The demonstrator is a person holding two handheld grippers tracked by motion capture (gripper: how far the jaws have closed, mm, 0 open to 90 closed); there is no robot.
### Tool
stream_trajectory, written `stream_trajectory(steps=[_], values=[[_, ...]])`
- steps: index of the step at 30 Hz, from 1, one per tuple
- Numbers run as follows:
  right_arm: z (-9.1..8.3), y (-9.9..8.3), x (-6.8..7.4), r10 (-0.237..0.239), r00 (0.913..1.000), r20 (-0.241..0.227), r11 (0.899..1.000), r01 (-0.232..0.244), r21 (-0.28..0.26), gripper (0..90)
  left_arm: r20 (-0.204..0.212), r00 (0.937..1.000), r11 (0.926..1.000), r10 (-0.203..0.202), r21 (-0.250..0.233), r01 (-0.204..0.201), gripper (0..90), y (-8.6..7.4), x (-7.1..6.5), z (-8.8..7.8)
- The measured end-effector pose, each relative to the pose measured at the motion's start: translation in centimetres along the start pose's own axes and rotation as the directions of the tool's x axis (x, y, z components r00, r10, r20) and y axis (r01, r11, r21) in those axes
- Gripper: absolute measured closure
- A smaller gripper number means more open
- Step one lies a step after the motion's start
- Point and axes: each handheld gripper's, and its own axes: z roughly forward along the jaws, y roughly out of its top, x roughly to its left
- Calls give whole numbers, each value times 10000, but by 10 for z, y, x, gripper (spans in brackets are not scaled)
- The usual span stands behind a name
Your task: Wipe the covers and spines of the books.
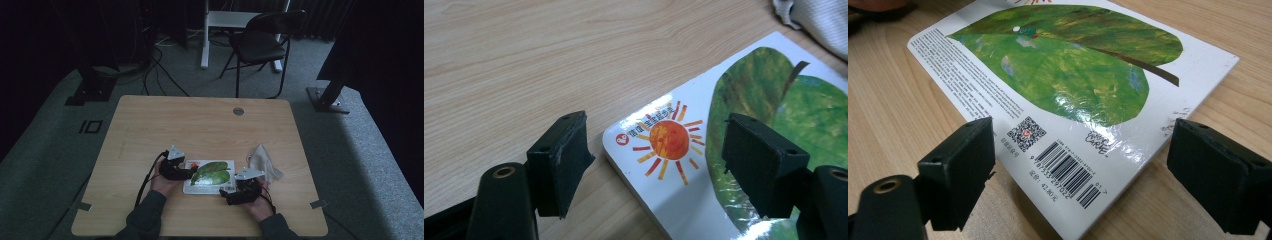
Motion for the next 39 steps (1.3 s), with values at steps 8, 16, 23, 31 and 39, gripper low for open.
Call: stream_trajectory(steps=[8, 16, 23, 31, 39], values=[[-1, -1, 2, -56, 10000, 67, 10000, 56, 45, 115, 16, 9999, 9999, -138, 88, 138, 273, 0, 3, 5], [0, -3, 3, -102, 9999, 115, 9997, 100, 229, 115, 80, 10000, 9997, -38, 230, 36, 273, 1, 1, 8], [1, -3, 4, -166, 9997, 183, 9993, 160, 325, 115, 373, 9993, 9995, -80, 311, 69, 279, 0, 3, 10], [1, -4, 4, -254, 9994, 236, 9990, 245, 373, 112, 521, 9986, 9993, -45, 367, 26, 292, 1, 4, 10], [2, -4, 4, -387, 9990, 238, 9973, 372, 636, 104, 478, 9987, 9988, 159, 453, -181, 297, 2, 3, 9]])
